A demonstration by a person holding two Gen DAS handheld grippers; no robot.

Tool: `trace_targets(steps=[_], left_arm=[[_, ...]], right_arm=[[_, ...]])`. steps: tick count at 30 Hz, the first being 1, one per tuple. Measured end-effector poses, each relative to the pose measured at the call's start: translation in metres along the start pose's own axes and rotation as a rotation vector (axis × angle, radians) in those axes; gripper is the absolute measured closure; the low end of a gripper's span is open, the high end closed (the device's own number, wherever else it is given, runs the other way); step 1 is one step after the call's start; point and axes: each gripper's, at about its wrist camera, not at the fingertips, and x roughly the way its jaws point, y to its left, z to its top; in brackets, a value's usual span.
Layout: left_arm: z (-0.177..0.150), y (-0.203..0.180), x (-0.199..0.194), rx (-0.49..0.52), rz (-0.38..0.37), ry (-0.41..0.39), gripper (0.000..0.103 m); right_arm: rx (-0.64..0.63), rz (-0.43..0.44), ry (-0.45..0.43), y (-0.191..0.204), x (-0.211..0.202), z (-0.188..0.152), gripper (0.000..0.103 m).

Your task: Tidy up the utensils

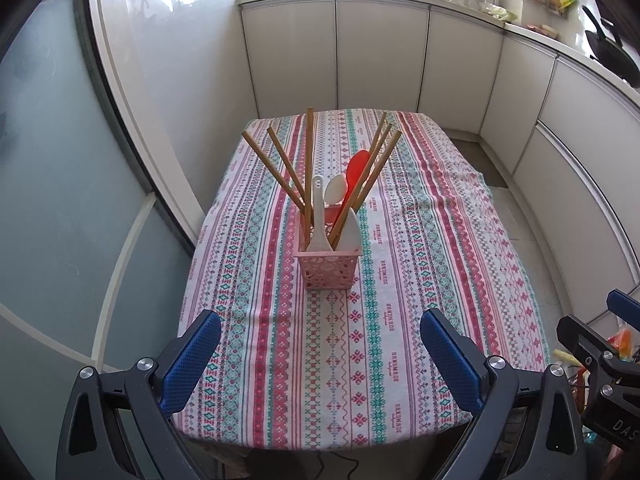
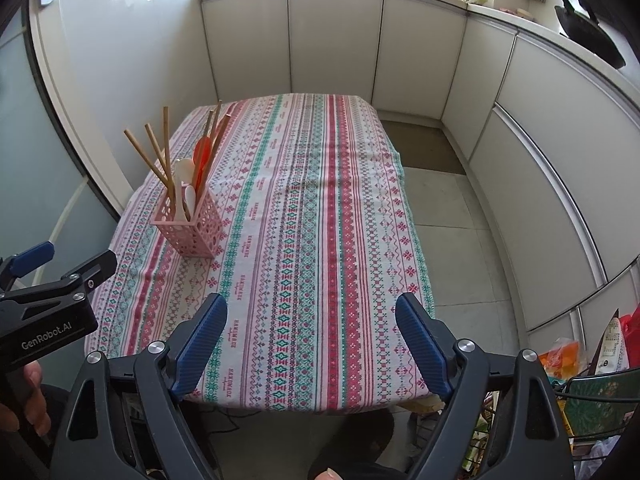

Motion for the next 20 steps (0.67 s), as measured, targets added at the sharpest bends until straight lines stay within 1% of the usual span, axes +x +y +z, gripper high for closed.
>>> trace_targets(steps=[12,20], left_arm=[[0.000,-0.003,0.002,0.008,0.004,0.005,0.002],[0.002,-0.002,0.012,0.011,0.004,0.020,0.002]], right_arm=[[-0.001,0.007,0.005,0.001,0.004,0.002,0.014],[-0.004,0.013,0.017,0.002,0.011,0.006,0.014]])
